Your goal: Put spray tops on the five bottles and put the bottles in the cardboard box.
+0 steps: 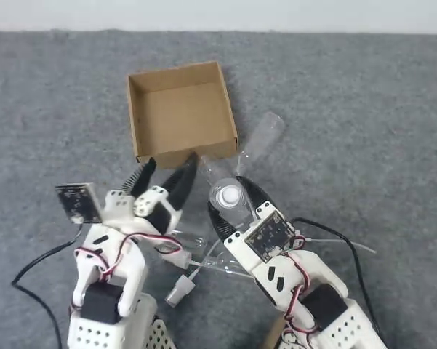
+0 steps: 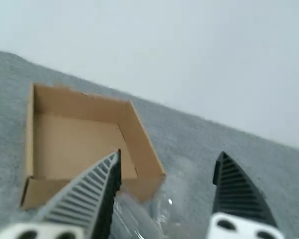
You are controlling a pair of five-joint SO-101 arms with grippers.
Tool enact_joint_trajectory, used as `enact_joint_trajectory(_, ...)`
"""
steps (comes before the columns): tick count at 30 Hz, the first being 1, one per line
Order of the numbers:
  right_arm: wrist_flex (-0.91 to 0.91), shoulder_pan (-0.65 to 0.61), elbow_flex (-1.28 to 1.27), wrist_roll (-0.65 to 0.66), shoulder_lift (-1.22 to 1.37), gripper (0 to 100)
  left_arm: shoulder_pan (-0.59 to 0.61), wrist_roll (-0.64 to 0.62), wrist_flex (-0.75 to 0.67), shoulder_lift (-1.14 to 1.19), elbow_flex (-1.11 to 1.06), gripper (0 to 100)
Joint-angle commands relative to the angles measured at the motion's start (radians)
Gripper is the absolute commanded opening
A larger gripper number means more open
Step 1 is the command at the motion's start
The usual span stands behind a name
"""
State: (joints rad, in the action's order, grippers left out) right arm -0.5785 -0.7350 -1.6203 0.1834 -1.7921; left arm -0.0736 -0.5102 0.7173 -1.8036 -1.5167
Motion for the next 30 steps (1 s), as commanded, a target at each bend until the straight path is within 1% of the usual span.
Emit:
enact_joint_trajectory(1,-0.033,0.01,0.021,-0.006,-0.022,11.5,0.084,0.008,-0.051,-0.02,0.048,28)
enact_joint_trajectory(4,-0.036,0.01,0.023,-0.012,-0.022,11.5,0.161,0.009,-0.055,-0.02,0.036,28)
enact_joint_trajectory(8,-0.036,0.01,0.025,-0.081,-0.022,11.5,0.25,0.009,-0.054,-0.02,0.033,28)
enact_joint_trajectory(10,-0.036,0.01,0.025,-0.083,-0.022,11.5,0.287,0.012,-0.051,-0.017,0.031,28)
enact_joint_trajectory(12,-0.038,0.012,0.023,-0.083,-0.022,11.5,0.318,0.061,-0.038,-0.015,0.028,28)
enact_joint_trajectory(15,-0.038,0.048,0.026,-0.084,-0.022,11.5,0.322,0.147,0.002,-0.015,0.031,28)
enact_joint_trajectory(20,-0.035,0.136,0.028,-0.089,-0.022,11.5,0.305,0.19,0.048,-0.014,0.035,28)
enact_joint_trajectory(25,-0.036,0.145,0.028,-0.089,-0.022,11.5,0.272,0.207,0.103,-0.014,0.05,28)
enact_joint_trajectory(30,-0.036,0.147,0.028,-0.084,-0.022,11.5,0.27,0.218,0.198,-0.012,0.136,28)
